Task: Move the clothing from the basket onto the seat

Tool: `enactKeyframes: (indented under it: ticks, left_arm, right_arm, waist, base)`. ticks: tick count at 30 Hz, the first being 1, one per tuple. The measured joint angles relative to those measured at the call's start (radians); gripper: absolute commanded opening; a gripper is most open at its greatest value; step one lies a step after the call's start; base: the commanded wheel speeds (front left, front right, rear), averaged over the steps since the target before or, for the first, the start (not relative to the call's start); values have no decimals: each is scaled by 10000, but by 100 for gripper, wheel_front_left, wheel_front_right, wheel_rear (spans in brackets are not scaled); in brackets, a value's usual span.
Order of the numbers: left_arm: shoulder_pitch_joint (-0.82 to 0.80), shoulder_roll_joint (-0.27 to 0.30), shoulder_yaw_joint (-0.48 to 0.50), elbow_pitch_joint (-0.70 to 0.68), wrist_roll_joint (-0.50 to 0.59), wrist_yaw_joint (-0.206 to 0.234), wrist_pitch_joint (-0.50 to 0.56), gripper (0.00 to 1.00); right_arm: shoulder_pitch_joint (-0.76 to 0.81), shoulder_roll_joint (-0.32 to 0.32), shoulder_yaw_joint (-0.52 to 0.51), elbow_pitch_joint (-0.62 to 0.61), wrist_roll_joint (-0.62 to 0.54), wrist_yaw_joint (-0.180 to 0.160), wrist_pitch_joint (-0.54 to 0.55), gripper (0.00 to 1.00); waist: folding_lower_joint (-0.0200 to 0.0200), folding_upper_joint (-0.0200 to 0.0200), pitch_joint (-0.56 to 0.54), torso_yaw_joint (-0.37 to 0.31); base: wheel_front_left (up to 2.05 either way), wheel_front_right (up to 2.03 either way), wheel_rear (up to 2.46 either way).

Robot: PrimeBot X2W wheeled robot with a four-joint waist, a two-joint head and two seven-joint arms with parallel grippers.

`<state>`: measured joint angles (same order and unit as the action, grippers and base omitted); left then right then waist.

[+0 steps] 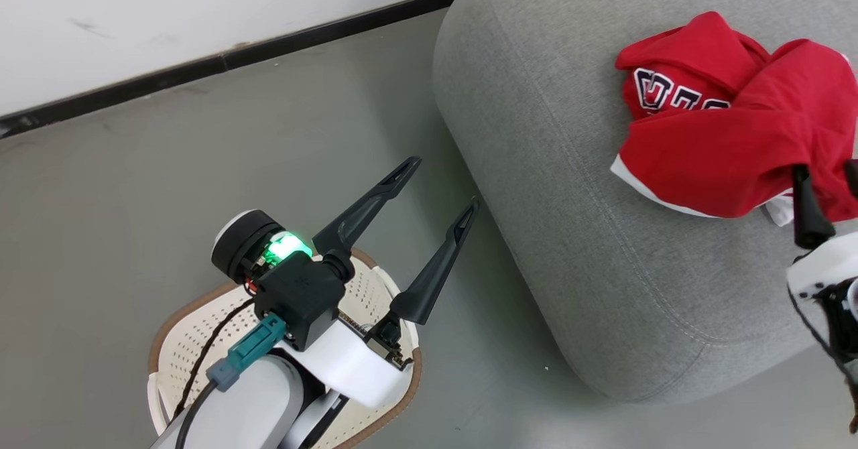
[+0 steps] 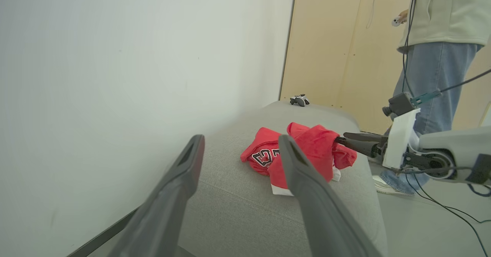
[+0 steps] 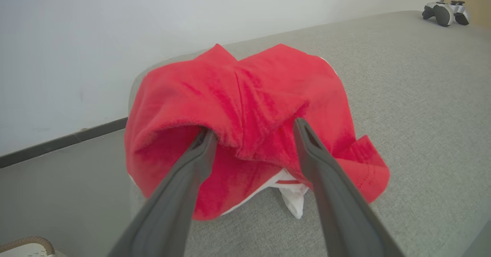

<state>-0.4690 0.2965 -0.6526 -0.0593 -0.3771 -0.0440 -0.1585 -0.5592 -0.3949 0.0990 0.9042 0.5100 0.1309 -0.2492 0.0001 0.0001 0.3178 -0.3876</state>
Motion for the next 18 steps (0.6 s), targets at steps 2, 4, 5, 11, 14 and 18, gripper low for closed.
enactKeyframes:
  ticks: [2,4,5,11,14,18]
  left_arm:
    - [40,0,19,6,-10,0,-10,100]
    - [105,0,31,15,-10,6,-15,100]
    - [132,0,36,19,-10,35,-15,100]
    - [186,6,90,61,-54,90,-127,100]
    - [208,2,151,90,-82,146,-190,100]
    - [407,2,222,121,-84,242,-270,100]
  right_arm:
    - [177,56,29,-150,-96,0,0,100]
    - [335,96,69,-337,-148,0,0,100]
    - [401,109,86,-439,-186,0,0,100]
    - [783,159,286,-1197,-278,0,-2,100]
    - [963,155,297,-1651,-311,0,-2,100]
    - [1163,-13,280,-2173,-546,0,-2,100]
  waist:
    - [0,0,-58,-71]
    - [0,0,-112,-140]
    - [0,0,-137,-174]
    - [0,0,-291,-336]
    - [0,0,-391,-367]
    - [0,0,-528,-349]
  base:
    - [0,0,0]
    - [0,0,0]
    - [0,0,0]
    - [0,0,0]
    - [0,0,0]
    - [0,0,0]
